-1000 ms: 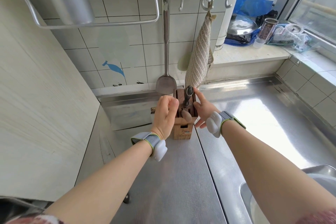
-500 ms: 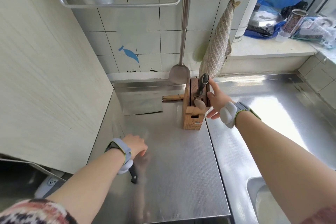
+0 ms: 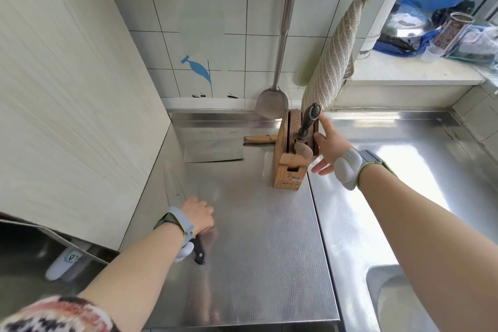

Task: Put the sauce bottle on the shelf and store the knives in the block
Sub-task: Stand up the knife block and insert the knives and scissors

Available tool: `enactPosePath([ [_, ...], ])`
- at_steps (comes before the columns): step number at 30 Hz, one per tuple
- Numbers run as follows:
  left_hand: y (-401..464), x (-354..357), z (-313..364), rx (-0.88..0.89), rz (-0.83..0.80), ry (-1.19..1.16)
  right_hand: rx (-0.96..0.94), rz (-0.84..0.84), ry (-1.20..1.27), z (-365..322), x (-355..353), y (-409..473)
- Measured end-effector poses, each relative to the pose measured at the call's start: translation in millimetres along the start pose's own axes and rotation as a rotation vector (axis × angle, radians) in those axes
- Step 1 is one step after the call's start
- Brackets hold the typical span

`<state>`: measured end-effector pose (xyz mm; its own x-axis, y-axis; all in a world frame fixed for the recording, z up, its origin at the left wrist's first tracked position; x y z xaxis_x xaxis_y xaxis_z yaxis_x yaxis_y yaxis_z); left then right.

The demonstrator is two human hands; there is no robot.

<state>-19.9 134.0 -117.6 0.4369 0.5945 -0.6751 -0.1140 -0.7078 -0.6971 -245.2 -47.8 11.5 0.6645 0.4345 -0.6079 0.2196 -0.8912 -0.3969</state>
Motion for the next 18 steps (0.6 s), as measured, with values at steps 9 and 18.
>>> enactPosePath([
  [9,-7.3,-14.1,-7.7,0.087,0.136,-0.051,0.016,-0.007,0.002,-0.5,-1.6,0.9],
  [18,-29.2,-93.9,-37.0,-0.079,0.496,-0.461,0.005,0.005,0.014,0.3,0.6,1.7],
])
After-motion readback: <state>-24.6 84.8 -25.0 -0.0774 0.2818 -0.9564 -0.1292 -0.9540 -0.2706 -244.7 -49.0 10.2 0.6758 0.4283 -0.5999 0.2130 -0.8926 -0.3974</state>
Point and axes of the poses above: each hand's wrist, its own y-axis towards the middle knuckle, its own x-axis out of the palm, z = x × y, the point moved 3 cm from there along y, towards the middle knuckle, and after that the axes turned 1 degree about x, right-handed, at the moved point
